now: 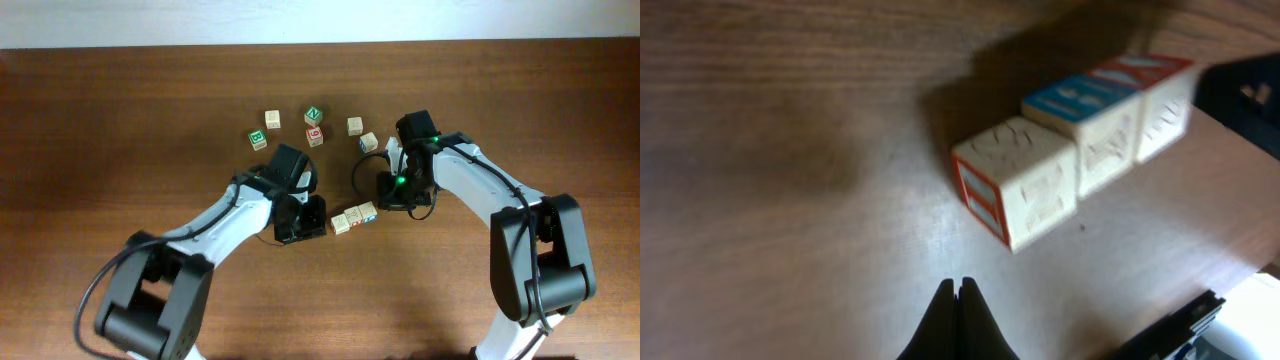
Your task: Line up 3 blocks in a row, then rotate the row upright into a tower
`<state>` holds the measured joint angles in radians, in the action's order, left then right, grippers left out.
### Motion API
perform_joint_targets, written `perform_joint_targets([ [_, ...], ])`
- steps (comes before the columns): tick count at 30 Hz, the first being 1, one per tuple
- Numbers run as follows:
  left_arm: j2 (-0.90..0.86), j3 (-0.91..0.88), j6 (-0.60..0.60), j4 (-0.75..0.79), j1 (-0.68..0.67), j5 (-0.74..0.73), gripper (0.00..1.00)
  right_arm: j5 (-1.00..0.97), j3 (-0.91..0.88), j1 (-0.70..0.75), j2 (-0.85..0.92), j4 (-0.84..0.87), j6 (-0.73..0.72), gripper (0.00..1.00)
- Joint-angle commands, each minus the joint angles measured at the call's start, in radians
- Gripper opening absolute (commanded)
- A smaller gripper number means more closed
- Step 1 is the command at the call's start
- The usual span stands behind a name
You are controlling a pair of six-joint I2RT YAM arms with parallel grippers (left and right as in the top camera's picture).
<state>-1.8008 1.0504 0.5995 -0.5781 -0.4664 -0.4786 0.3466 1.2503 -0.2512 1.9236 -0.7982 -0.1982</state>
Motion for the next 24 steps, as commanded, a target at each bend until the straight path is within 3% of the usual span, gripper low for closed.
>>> perform_joint_targets([
  [1,-0.049,-0.016,0.018,0.018,-0.001,-0.046,0.00,0.024,-0.009,-0.026,0.015,-0.006,0.007,0.11],
  [10,-0.049,-0.014,0.018,0.122,0.001,-0.027,0.00,0.028,-0.009,-0.064,0.015,-0.051,-0.019,0.11],
  [20,-0.048,0.002,-0.069,0.079,0.046,0.004,0.00,0.023,-0.009,-0.063,0.015,-0.003,-0.019,0.11],
  [22,-0.048,0.028,-0.124,0.063,0.047,0.004,0.00,0.002,-0.006,-0.060,0.015,0.001,-0.015,0.23],
  [24,-0.048,0.076,-0.172,0.023,0.060,0.026,0.00,0.002,0.020,-0.045,0.014,-0.023,-0.004,0.25],
])
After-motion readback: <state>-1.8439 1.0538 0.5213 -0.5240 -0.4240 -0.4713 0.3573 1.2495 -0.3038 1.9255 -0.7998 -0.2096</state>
